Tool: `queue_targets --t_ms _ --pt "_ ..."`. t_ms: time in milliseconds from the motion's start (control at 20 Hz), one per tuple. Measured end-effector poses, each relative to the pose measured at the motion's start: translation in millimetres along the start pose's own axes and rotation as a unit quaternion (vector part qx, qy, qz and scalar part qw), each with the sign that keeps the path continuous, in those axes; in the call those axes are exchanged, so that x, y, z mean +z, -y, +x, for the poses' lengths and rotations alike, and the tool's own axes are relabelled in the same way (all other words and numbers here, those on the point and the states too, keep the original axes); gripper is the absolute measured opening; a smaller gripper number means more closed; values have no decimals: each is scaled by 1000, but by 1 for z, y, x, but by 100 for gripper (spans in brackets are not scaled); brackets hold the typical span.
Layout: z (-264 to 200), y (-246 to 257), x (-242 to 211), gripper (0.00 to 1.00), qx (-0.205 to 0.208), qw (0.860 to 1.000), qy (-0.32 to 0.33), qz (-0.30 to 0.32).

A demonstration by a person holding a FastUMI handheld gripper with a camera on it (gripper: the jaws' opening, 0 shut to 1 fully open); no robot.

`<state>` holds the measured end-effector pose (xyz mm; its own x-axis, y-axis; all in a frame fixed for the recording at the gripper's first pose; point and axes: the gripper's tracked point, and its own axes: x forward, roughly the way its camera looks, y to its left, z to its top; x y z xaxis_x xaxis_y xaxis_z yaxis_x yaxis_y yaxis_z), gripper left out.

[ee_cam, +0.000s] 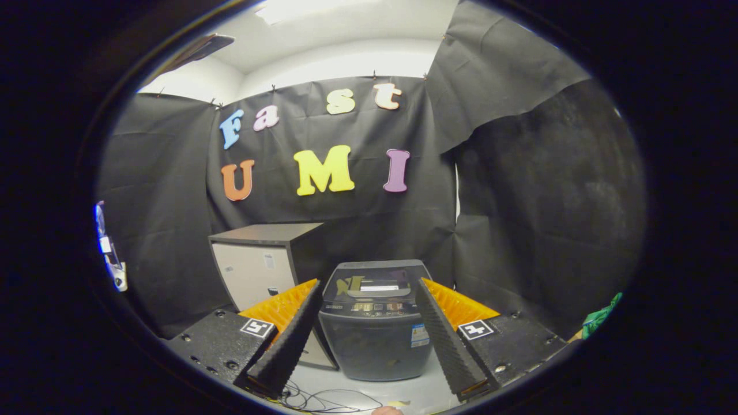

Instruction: Put the clothes into the washing machine and then close the washing machine lid.

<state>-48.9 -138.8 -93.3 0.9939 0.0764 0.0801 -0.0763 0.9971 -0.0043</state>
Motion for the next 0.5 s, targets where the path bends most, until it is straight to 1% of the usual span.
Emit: queue_targets --t_ms 500 --pt "7 3 -9 100 3 1000 -9 11"
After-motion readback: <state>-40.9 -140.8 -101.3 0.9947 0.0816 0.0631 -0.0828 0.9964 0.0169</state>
